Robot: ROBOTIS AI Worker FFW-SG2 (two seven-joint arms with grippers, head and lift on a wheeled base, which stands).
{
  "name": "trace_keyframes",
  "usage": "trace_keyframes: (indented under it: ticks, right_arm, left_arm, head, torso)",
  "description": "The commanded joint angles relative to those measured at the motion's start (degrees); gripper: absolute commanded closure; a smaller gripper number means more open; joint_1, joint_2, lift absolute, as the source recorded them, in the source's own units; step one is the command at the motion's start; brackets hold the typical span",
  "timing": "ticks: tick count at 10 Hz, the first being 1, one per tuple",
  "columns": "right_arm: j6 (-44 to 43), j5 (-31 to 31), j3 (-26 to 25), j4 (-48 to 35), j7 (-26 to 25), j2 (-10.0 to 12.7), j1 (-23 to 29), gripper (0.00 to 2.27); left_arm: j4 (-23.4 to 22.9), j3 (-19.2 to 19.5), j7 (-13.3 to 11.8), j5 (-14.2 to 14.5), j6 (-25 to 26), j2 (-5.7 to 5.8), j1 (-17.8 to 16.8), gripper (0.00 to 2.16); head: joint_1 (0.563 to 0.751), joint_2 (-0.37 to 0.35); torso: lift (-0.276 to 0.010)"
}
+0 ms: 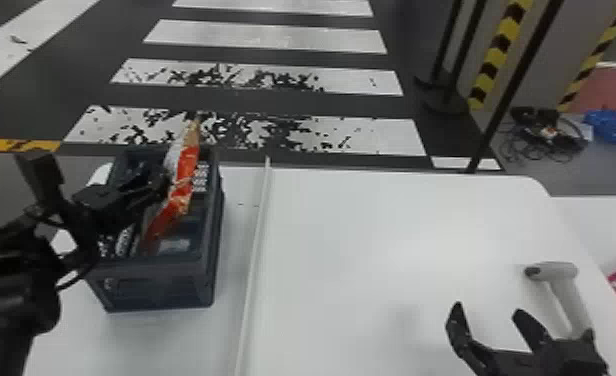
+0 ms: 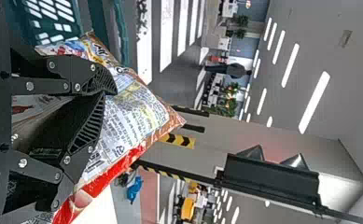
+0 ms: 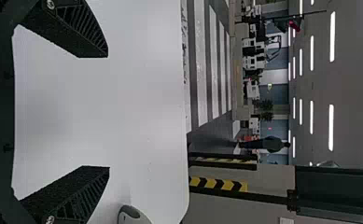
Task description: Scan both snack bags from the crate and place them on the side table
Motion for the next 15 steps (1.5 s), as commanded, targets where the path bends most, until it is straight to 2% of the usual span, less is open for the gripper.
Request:
trace_keyframes:
  ticks: [1,3,5,6,8,10,12,13,14,15]
  right_arm:
    - [0.00,0.00,0.04,0.15,-0.07,0.31,-0.08,0.06]
    - [0.00,-0.18,0.04,0.15,-0.25,0.31,0.09,0.06]
    - [0.00,-0.26,-0.04,0.06,-0.25,0.31,0.18,0.06]
    - [0.00,-0.26,-0.04,0.06,-0.25,0.31,0.27,0.06]
    - [-0.17,-0.44,-0.22,-0.11,-0.33,0.31,0.36,0.06]
    - [-0.88,-0.53,-0.31,-0.46,-0.42,0.31,0.80,0.06]
    - [-1.76,-0.70,-0.48,-1.69,-0.42,0.31,1.50,0.06]
    - [-1.93,-0.88,-0.39,-3.01,-0.42,0.31,1.94,0.06]
    - [-3.51,-1.23,-0.31,-4.59,-0.42,0.31,2.64,0.07]
    - [-7.56,-2.37,-0.13,-5.82,-0.42,0.31,3.52,0.07]
  left_arm:
    - [-4.56,-0.68,0.14,0.99,1.54,-0.06,1.26,2.14]
    - [-9.22,-1.47,0.93,1.69,5.93,-0.06,1.35,2.14]
    - [-17.48,-2.88,1.37,1.60,13.67,-0.41,1.35,2.14]
    - [-21.35,-3.93,1.55,2.04,17.01,-1.38,1.44,2.14]
    - [-25.57,-7.18,1.90,4.06,21.75,-4.81,1.79,2.14]
    - [-26.71,-12.19,2.95,4.24,24.74,-9.38,1.53,2.14]
    - [-25.83,-19.84,5.15,0.20,24.74,-9.53,0.83,2.14]
    - [-23.99,-23.53,7.00,-3.76,24.57,-9.53,0.30,2.14]
    - [-21.52,-26.87,9.55,-6.83,24.57,-9.53,0.03,2.14]
    - [-18.18,-30.56,13.15,-8.50,24.22,-9.53,-0.32,2.14]
  head:
    - [0.695,-0.055]
    - [0.695,-0.070]
    - [0.695,-0.084]
    - [0.695,-0.098]
    - [0.695,-0.141]
    - [0.695,-0.218]
    - [0.695,-0.303]
    - [0.695,-0.320]
    - [0.695,-0.350]
    - [0.695,-0.350]
  torso:
    - [-0.098]
    - [-0.098]
    - [-0.098]
    - [-0.098]
    - [-0.098]
    - [-0.098]
    - [-0.098]
    - [-0.098]
    - [-0.098]
    - [-0.098]
